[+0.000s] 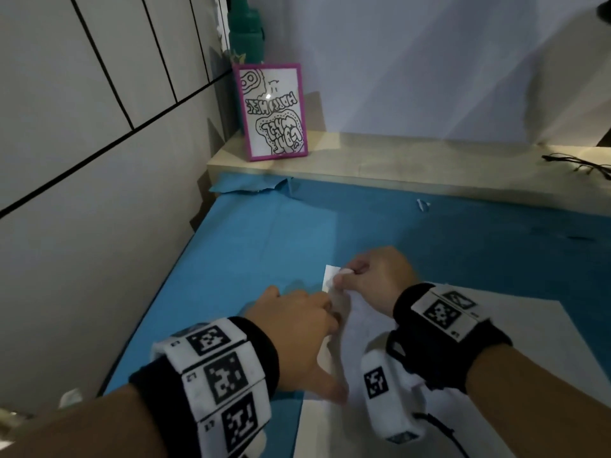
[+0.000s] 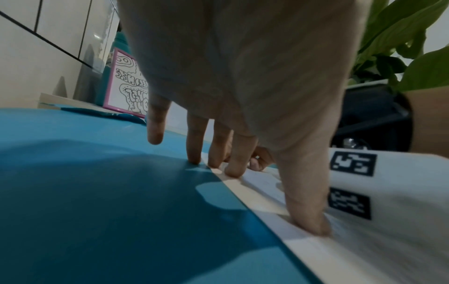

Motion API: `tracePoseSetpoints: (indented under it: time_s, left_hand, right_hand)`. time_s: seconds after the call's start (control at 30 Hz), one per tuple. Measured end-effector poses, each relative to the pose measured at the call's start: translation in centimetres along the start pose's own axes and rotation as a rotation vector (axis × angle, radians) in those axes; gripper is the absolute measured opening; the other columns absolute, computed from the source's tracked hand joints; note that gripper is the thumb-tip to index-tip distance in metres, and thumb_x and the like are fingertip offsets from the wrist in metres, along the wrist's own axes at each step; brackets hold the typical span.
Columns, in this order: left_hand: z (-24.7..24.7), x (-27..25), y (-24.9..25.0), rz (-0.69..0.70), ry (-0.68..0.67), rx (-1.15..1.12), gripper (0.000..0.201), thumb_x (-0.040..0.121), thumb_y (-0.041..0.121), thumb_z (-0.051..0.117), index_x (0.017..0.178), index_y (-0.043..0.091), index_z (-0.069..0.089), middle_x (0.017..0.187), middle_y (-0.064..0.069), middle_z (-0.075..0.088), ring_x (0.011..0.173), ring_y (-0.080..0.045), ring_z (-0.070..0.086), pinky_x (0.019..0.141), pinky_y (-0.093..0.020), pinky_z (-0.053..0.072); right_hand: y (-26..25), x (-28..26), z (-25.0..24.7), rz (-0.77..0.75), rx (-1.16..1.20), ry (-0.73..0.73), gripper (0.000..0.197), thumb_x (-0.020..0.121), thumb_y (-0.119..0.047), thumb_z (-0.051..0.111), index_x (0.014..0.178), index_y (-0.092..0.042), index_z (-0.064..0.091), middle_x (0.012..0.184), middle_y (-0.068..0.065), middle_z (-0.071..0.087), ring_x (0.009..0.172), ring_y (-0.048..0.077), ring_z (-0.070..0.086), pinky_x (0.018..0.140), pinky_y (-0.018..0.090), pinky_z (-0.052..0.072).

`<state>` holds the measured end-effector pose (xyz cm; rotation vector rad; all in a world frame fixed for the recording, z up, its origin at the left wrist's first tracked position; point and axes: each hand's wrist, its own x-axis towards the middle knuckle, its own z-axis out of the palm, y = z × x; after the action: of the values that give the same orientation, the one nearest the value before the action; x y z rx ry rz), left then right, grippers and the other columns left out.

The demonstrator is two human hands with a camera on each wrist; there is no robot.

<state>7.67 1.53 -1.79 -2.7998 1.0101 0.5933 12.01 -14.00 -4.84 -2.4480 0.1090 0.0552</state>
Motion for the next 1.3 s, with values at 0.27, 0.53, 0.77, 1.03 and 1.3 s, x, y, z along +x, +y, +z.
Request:
tracePoseSetpoints:
  time_s: [0.27,0.53,0.77,1.03,1.3]
  left_hand:
    - [0.1,-0.4,0.0,-0.012,-0.021,-0.044,0.069,0.072,0.074,0.056,0.124,0.029,0.052,0.113,0.014,0.039,0.111,-0.014,0.044,0.094,-0.042,0.031]
    - [0.2,-0.6,0.0,-0.008,-0.023,-0.074,0.069,0.074,0.072,0.056,0.126,0.028,0.050,0.113,0.014,0.036,0.110,-0.014,0.043,0.094,-0.042,0.029]
    - [0.0,-0.4,0.0,-0.012,-0.049,-0.057,0.065,0.074,0.072,0.056,0.116,0.022,0.054,0.113,0.014,0.037,0.109,-0.016,0.043,0.096,-0.046,0.028]
    - [0.2,-0.5,0.1,-0.028,-0.070,-0.059,0.068,0.075,0.070,0.057,0.125,0.025,0.051,0.128,0.010,0.041,0.116,-0.017,0.044,0.104,-0.054,0.023]
    - [0.0,-0.5,0.2,-0.023,-0.077,-0.061,0.073,0.075,0.070,0.057,0.132,0.027,0.046,0.133,0.011,0.039,0.121,-0.016,0.042,0.106,-0.056,0.020]
  right_hand:
    - [0.1,0.3,-0.1,0.031,0.022,0.033,0.022,0.076,-0.029,0.073,0.072,-0.007,0.070,0.079,0.008,0.070,0.081,0.023,0.064,0.057,0.023,0.039]
    - [-0.4,0.4,-0.1,-0.003,0.064,-0.009,0.015,0.076,-0.025,0.075,0.078,-0.010,0.074,0.075,0.001,0.068,0.076,0.015,0.062,0.065,0.023,0.042]
    - [-0.8,0.8,0.1,0.005,0.037,-0.078,0.018,0.072,-0.027,0.079,0.081,-0.011,0.075,0.079,0.000,0.069,0.076,0.010,0.059,0.052,0.013,0.038]
    - [-0.4,1.1,-0.4,0.038,-0.017,-0.074,0.019,0.070,-0.028,0.079,0.079,-0.012,0.075,0.081,0.001,0.070,0.079,0.014,0.062,0.063,0.020,0.044]
    - [-0.2,0.8,-0.9,0.030,-0.069,-0.021,0.015,0.072,-0.025,0.076,0.080,-0.012,0.074,0.083,0.002,0.069,0.082,0.014,0.063,0.062,0.020,0.036]
